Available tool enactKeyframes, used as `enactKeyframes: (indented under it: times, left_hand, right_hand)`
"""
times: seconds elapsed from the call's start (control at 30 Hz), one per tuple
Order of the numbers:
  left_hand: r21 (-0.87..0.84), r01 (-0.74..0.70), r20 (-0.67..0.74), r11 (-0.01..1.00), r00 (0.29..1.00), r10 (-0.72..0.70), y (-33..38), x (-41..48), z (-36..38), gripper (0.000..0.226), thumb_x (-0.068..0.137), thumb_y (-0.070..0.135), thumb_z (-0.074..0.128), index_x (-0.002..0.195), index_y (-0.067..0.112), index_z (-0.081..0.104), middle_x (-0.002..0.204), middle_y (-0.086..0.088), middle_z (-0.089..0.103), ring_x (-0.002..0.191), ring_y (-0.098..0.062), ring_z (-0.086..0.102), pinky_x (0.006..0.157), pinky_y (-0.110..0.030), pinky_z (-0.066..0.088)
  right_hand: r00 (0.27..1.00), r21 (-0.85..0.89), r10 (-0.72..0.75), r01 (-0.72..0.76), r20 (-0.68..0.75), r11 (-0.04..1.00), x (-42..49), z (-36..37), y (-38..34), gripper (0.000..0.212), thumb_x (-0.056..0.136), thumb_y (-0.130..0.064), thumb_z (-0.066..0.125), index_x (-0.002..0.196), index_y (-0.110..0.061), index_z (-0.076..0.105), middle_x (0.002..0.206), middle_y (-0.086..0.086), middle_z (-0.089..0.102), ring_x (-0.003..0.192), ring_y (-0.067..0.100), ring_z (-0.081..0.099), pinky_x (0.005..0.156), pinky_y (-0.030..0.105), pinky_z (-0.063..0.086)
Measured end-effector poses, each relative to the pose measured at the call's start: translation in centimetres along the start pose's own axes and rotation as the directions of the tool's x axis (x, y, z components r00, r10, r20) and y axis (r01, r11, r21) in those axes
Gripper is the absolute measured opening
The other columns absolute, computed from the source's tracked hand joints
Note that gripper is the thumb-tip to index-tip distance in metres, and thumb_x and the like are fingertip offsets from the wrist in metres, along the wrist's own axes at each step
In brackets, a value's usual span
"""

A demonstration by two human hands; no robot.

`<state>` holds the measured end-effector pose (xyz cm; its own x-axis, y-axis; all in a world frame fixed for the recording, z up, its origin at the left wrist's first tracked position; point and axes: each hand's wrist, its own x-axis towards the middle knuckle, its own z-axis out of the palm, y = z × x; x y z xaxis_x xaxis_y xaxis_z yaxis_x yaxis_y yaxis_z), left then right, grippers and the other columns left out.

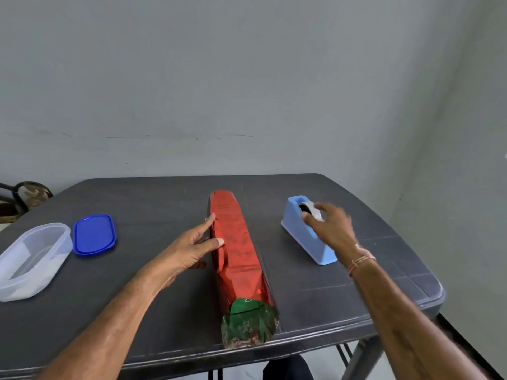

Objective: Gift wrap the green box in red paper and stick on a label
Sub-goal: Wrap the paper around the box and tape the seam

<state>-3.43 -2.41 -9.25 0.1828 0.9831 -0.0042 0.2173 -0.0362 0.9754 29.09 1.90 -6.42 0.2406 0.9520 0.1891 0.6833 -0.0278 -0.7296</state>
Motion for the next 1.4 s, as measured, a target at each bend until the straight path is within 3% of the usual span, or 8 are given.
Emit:
enactKeyframes:
  times: [0.17,0.3,0.4,0.47,0.6,0.93,1.13,1.4]
  left_hand:
    - [0.011,0.012,0.013,1.000,1.000,-0.013,-0.1,0.1,-0.2,0.079,0.095,0.032,0.070,0.159,0.044,0.024,0.169,0.011,0.018,0.154,-0.007,0.018,0.124,-0.038,0.018]
    - [0.009,0.017,0.018,1.000,1.000,-0.017,-0.2,0.2,-0.3,0.079,0.094,0.033,0.071,0.158,0.045,0.025,0.169,0.010,0.018,0.155,-0.007,0.016,0.125,-0.039,0.015]
    - [0.005,0.016,0.014,1.000,1.000,-0.016,-0.2,0.3,-0.3,0.080,0.094,0.032,0.071,0.158,0.045,0.026,0.169,0.010,0.018,0.155,-0.007,0.016,0.125,-0.039,0.015]
    - [0.012,0.017,0.019,1.000,1.000,-0.017,-0.4,0.3,-0.4,0.080,0.093,0.034,0.072,0.158,0.046,0.026,0.169,0.011,0.019,0.155,-0.007,0.017,0.125,-0.038,0.016]
    - [0.004,0.007,0.009,1.000,1.000,-0.007,-0.5,0.3,-0.3,0.080,0.093,0.034,0.072,0.157,0.047,0.026,0.168,0.013,0.019,0.154,-0.006,0.017,0.126,-0.040,0.016]
    - [-0.016,0.009,-0.004,1.000,1.000,-0.009,-0.3,0.1,-0.1,0.078,0.092,0.033,0.072,0.156,0.047,0.029,0.167,0.013,0.023,0.154,-0.007,0.018,0.123,-0.037,0.019]
    - [-0.041,0.019,-0.015,0.999,1.000,-0.020,-0.3,-0.1,0.0,0.083,0.085,0.041,0.074,0.154,0.050,0.030,0.167,0.012,0.024,0.154,-0.007,0.018,0.123,-0.039,0.020]
    - [-0.058,0.015,-0.027,0.998,1.000,-0.016,-0.2,-0.4,0.3,0.077,0.092,0.033,0.071,0.155,0.048,0.030,0.167,0.010,0.026,0.154,-0.008,0.021,0.121,-0.039,0.024]
  right_hand:
    - [0.979,0.199,0.168,-0.189,0.117,0.962,2.0,-2.8,1.5,0.044,0.092,-0.047,0.070,0.098,-0.003,0.069,0.104,0.017,0.069,0.089,0.028,0.063,0.084,0.043,0.052]
    - [0.994,0.365,0.082,-0.103,0.074,0.925,1.5,-2.9,0.6,0.019,0.095,-0.034,0.071,0.100,-0.016,0.075,0.104,0.005,0.074,0.097,0.021,0.069,0.081,0.037,0.058]
    - [0.991,0.211,0.130,-0.121,-0.033,0.970,1.5,-3.1,1.5,0.029,0.093,-0.034,0.072,0.100,-0.007,0.076,0.106,0.013,0.074,0.103,0.032,0.068,0.086,0.044,0.056]
    - [0.976,0.140,0.202,-0.212,0.080,0.967,1.4,-3.7,2.3,0.043,0.093,-0.037,0.073,0.106,0.003,0.072,0.113,0.021,0.070,0.107,0.037,0.065,0.091,0.052,0.055]
    - [0.897,0.160,0.221,-0.300,0.383,0.941,0.9,-4.0,4.3,0.047,0.083,-0.041,0.083,0.110,-0.005,0.070,0.111,0.012,0.072,0.101,0.024,0.069,0.077,0.036,0.062]
    - [0.987,0.045,0.158,-0.157,-0.010,0.986,-0.3,2.8,3.6,0.051,0.064,-0.044,0.093,0.100,-0.020,0.066,0.097,0.002,0.068,0.084,0.025,0.070,0.077,0.043,0.062]
    - [0.932,0.295,0.236,-0.315,0.275,0.902,1.6,1.5,2.4,0.043,0.081,-0.038,0.086,0.105,-0.009,0.068,0.115,0.012,0.066,0.100,0.025,0.069,0.071,0.036,0.065]
    - [0.845,0.222,0.318,-0.440,0.430,0.870,3.9,-0.2,-0.2,0.048,0.090,-0.016,0.078,0.126,0.009,0.057,0.130,0.022,0.054,0.104,0.039,0.068,0.080,0.050,0.064]
